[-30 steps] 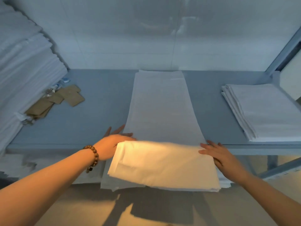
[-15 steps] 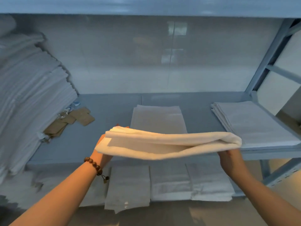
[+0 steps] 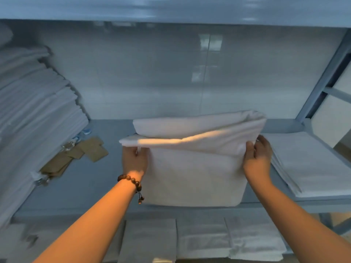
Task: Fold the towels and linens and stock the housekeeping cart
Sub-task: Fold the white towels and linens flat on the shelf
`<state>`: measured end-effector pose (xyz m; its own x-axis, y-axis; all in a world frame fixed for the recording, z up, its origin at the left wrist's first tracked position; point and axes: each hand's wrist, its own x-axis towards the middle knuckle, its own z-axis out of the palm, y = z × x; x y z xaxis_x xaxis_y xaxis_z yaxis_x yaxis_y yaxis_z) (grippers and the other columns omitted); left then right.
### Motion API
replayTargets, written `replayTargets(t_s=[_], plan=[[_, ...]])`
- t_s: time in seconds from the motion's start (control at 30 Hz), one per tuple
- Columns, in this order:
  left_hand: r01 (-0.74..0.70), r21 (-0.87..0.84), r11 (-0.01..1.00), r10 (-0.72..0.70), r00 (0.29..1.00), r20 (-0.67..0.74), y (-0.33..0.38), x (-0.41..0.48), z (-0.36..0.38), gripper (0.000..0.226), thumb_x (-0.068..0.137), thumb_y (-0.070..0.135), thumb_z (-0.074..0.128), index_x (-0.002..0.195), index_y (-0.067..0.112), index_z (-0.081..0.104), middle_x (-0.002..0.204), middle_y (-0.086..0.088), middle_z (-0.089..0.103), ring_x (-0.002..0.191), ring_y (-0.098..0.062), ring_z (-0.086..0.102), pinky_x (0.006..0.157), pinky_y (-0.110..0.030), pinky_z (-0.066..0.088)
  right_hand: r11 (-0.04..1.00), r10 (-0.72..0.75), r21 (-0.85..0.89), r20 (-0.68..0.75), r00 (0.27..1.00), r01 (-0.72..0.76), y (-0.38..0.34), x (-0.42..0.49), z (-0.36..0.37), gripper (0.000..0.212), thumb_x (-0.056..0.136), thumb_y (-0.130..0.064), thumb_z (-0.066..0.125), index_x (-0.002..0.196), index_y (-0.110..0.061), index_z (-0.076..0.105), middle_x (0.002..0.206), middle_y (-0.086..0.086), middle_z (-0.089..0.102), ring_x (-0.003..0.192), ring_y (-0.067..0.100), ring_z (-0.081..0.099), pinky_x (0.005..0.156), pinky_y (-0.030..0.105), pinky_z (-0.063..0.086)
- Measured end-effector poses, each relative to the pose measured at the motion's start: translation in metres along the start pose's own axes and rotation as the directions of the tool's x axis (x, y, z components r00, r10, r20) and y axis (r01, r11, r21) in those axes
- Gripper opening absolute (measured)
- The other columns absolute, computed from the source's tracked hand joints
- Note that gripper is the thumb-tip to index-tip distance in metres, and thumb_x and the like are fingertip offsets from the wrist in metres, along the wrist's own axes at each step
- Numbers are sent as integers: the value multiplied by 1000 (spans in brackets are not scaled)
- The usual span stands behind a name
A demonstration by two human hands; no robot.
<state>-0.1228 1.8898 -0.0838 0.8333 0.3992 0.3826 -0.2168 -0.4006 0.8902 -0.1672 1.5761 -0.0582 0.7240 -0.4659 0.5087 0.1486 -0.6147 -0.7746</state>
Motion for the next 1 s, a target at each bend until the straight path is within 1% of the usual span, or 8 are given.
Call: replayTargets(t_s=[0.07,0.1,0.23,0.37,0.6,0.7,0.83,1.0], plan=[[-61,-32,998,61,998,-4,0,12,15,11,95,11,57,85,15,59,79,24,59,75,-10,50,61,-4,36,995,48,-88,1,999,-48,12,19,24,29,100,-11,43,98,14,57,139,26,41,128,36,37,110,39,27],[-54,-55,997,54,998,-11,-4,19,24,16,95,11,57,78,12,57,74,18,60,76,-17,50,61,-7,39,991,37,-126,0,999,-36,20,27,35,29,100,-10,42,93,13,57,140,26,40,131,38,34,111,47,25],[19,-38,999,-18,1000,14,-38,52,66,27,95,22,59,101,-4,59,95,4,65,95,-5,60,82,-19,47,956,40,-290,-11,999,-41,54,62,79,35,101,-15,43,88,13,59,142,23,42,131,36,36,110,52,21],[109,304,946,-126,991,38,-89,83,117,48,97,33,53,126,-5,55,137,-14,52,131,-31,43,113,-44,29,879,128,-469,75,989,-78,101,91,133,39,101,-24,41,102,8,63,147,14,37,136,30,30,112,53,12],[27,733,679,-265,941,210,-167,83,161,49,103,41,29,130,12,57,156,0,29,148,-20,7,119,-48,-1,770,306,-633,246,920,-86,182,91,193,40,103,-27,31,118,-5,62,152,3,28,144,20,14,114,58,4],[27,714,699,-264,938,223,-176,81,164,45,103,37,32,127,10,59,156,-3,30,148,-22,7,119,-46,2,760,371,-630,222,902,-157,198,87,198,42,102,-30,32,120,-7,62,151,3,31,143,20,15,115,58,3],[15,673,739,-247,936,251,-177,87,165,44,102,32,39,126,0,56,149,-14,39,144,-30,20,116,-46,16,725,401,-672,240,884,-147,198,88,200,66,93,-59,39,123,-4,59,150,5,31,142,22,17,115,55,6],[18,723,691,-265,936,230,-178,93,168,43,101,34,39,122,1,55,138,-17,48,135,-34,33,110,-46,27,725,370,-681,258,892,-104,195,90,198,57,93,-53,45,118,-5,61,145,6,35,139,24,22,114,59,8]])
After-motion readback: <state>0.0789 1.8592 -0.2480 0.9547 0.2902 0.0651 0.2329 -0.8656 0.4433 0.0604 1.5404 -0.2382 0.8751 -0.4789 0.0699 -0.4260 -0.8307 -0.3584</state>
